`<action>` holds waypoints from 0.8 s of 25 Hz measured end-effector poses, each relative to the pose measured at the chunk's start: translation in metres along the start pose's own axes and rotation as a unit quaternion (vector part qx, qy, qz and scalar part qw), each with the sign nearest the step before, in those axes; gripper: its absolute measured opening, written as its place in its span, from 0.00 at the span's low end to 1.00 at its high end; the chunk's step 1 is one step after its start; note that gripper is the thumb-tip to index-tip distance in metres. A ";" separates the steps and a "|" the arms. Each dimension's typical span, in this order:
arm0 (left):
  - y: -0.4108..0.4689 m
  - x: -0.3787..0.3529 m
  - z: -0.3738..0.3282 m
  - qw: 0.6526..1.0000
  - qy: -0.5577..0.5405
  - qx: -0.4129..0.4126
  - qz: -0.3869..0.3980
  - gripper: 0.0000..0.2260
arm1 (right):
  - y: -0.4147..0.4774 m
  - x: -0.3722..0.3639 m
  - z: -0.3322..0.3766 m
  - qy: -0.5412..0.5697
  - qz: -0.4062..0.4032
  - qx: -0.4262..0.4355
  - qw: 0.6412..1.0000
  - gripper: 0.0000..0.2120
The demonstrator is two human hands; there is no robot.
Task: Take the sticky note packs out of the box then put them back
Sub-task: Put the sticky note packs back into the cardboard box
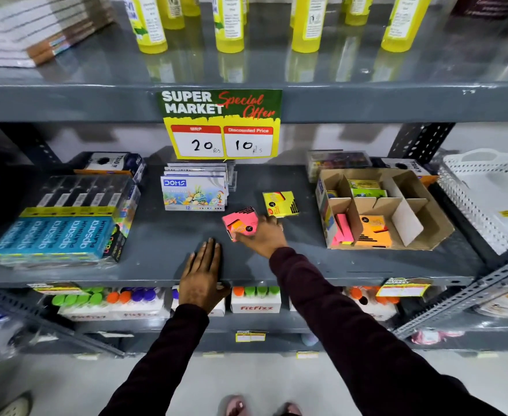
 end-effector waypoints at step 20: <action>-0.002 0.001 -0.001 0.999 0.039 0.002 -0.007 0.43 | -0.133 0.124 -0.135 0.105 -0.340 -0.146 0.923 0.48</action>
Point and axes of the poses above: each hand's wrist, its own y-axis towards the middle knuckle, its own x-axis out of the back of the hand, z = x × y, the point moved 7 cm from there along y, towards the middle knuckle, and after that the axes turned 15 degrees about z, right-handed, at the moved point
